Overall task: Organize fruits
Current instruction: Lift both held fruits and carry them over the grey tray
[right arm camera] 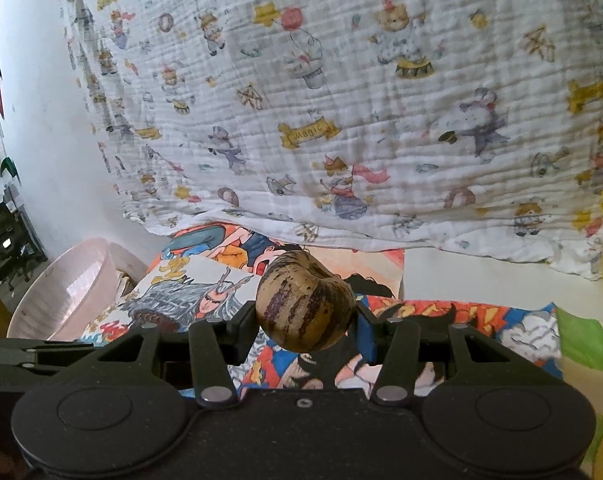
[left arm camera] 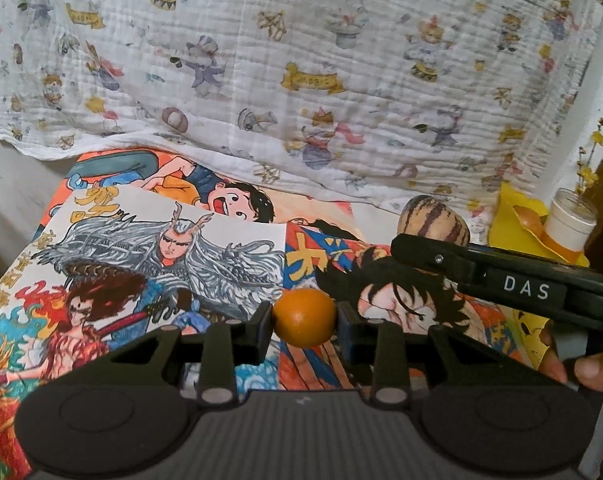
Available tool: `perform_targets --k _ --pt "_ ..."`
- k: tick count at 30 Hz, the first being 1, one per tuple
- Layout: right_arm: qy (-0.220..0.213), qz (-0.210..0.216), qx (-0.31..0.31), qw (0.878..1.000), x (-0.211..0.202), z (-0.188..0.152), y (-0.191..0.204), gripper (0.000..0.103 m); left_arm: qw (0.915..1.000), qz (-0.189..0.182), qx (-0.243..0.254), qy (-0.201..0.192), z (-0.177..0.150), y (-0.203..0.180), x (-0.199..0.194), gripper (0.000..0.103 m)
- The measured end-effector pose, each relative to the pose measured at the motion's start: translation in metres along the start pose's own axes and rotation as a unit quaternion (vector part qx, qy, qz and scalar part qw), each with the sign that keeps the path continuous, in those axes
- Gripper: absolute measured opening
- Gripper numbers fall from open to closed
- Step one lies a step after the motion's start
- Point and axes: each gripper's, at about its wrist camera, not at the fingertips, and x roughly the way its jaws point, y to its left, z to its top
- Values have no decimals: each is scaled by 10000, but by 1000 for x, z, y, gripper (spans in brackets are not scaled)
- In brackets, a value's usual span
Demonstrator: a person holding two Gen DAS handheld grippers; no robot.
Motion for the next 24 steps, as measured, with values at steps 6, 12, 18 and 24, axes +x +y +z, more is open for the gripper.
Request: perform_targets --k 6,12,18,24 --pt "-39 -55 -67 10000 -27 -15 -1 52 10000 -51 26 -14 -15 -8 -19 37" --pt "-14 -83 -92 9999 -49 -33 -5 52 10000 -69 25 18 -32 -12 -35 37" --pt "17 -108 -44 9999 -64 -54 -9 52 10000 17 -61 70 -45 -9 -46 37" --pt "156 -112 -186 9996 -70 -75 -4 52 9997 55 -158 172 -61 -5 -54 37"
